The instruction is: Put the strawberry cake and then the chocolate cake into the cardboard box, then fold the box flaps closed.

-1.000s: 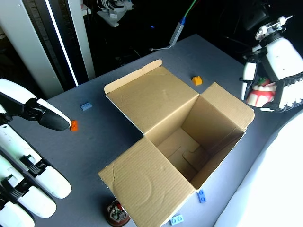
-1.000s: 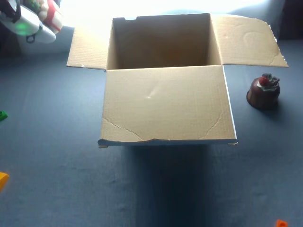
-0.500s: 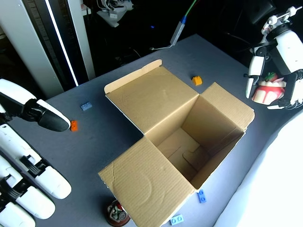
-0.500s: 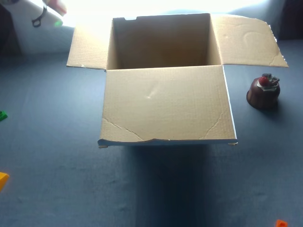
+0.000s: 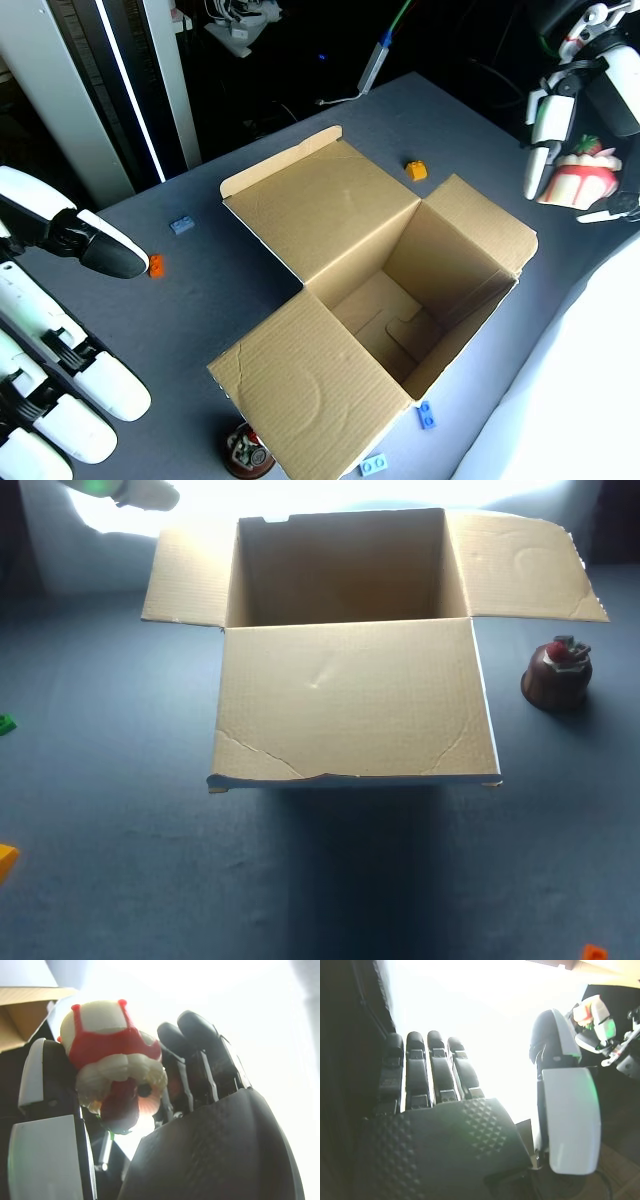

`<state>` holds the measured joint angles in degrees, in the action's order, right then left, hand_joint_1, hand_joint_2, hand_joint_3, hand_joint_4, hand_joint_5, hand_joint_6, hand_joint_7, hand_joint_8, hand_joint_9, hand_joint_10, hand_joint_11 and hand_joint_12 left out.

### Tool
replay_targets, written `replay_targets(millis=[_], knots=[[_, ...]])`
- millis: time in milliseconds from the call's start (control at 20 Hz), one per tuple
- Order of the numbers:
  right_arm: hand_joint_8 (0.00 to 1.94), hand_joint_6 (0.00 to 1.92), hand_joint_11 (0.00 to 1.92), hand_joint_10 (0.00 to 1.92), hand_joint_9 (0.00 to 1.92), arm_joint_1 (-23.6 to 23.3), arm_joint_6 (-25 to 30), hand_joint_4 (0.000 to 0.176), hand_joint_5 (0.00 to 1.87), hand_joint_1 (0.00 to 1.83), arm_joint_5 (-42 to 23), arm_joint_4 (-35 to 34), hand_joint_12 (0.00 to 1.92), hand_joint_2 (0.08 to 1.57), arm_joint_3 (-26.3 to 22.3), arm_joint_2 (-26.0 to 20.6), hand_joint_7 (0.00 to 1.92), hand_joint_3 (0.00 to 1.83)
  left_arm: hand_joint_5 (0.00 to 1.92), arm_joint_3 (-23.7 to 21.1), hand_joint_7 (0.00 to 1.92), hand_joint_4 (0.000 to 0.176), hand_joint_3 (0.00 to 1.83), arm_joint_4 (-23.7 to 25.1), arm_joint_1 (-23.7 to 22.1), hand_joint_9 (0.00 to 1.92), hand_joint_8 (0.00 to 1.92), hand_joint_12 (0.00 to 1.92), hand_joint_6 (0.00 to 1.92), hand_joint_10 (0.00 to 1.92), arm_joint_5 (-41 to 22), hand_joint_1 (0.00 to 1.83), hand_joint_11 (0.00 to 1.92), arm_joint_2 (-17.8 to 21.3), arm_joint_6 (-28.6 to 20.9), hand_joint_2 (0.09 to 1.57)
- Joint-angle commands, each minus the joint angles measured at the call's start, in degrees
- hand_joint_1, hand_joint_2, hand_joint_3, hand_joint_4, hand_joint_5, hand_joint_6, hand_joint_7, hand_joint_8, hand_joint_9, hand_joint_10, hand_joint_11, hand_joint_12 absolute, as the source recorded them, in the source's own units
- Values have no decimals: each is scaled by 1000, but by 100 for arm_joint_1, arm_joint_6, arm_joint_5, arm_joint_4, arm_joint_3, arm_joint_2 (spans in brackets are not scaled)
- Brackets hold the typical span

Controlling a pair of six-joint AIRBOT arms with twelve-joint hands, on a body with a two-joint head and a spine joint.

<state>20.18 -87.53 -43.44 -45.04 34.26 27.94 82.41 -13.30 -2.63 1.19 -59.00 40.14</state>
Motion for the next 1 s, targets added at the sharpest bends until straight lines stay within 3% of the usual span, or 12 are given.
replay_targets(millis=[0,150,250,450,500,850,950], knots=[[5,6,0,6,119,-76,-6,0,40,432,-653,209,216,1093,0,-96,105,0,733,-19,618,0,1,-31,-91,333,1715,1921,1221,1698,-843,1156,271,76,-172,1283],[0,3,0,0,105,-76,-6,0,42,415,-653,209,280,1091,0,-96,101,0,756,-201,639,0,0,-29,-10,363,1690,1921,1184,1660,-1360,1167,284,78,-789,1271],[1,0,0,1,93,-76,-6,0,12,407,-653,209,194,1101,0,-96,76,2,774,-320,619,0,0,-27,58,348,1715,1921,1160,1716,-1678,1174,307,91,-1041,1270],[3,6,0,6,110,-76,-6,0,30,408,-653,209,214,1105,1,-95,90,2,731,-497,601,0,1,187,224,345,1735,1921,1233,1685,-1996,1155,304,123,-1281,1288],[2,7,0,5,109,-76,-6,0,33,401,-653,209,210,1106,1,-95,88,3,734,-501,606,0,0,493,291,347,1728,1921,1225,1672,-1978,1155,299,123,-1461,1287],[1,0,0,1,111,-75,-6,0,29,396,-640,209,154,1103,0,-95,102,0,725,-357,621,0,1,2643,179,335,1722,1921,1221,1697,-1738,1156,270,76,-1475,1286],[0,2,0,0,96,-75,-6,0,32,397,-634,209,165,1104,0,-95,95,0,741,-355,638,0,0,3488,86,360,1700,1921,1195,1687,-1777,1165,301,72,-1709,1276]])
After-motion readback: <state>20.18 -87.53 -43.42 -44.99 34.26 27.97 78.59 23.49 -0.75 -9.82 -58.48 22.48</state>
